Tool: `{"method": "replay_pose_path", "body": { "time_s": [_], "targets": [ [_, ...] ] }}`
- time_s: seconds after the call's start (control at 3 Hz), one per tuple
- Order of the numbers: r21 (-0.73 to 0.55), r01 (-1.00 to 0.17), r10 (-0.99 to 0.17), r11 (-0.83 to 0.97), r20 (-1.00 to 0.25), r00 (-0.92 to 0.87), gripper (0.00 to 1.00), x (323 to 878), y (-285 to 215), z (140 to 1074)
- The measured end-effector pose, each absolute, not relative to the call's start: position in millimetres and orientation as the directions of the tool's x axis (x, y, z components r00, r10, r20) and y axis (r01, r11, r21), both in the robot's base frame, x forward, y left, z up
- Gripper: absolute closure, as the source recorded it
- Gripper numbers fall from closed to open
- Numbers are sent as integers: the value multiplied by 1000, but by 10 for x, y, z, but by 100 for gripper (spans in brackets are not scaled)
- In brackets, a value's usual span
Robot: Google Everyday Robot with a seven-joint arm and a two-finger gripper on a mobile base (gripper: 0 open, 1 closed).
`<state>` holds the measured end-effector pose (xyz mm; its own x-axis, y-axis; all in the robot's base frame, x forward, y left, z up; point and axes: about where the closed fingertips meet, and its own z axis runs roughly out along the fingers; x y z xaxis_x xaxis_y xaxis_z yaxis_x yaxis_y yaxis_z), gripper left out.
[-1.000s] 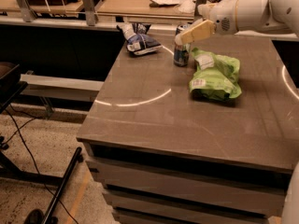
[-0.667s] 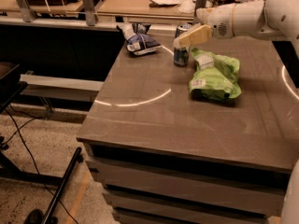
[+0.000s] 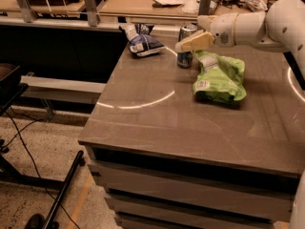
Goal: Knock redbull can over
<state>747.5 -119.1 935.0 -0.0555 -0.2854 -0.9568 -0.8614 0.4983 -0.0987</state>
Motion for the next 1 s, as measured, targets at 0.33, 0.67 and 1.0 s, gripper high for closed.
{"method": "replay_pose_path", "body": {
  "time_s": [0.33, 0.67, 1.0],
  "targets": [
    [-81, -858, -242, 507, -969, -51, 34, 7480, -1245, 9271],
    [-57, -859, -197, 509, -979, -51, 58, 7481, -1285, 9219],
    [-51, -863, -181, 502, -982, -47, 82, 7466, -1294, 9225]
  ]
}}
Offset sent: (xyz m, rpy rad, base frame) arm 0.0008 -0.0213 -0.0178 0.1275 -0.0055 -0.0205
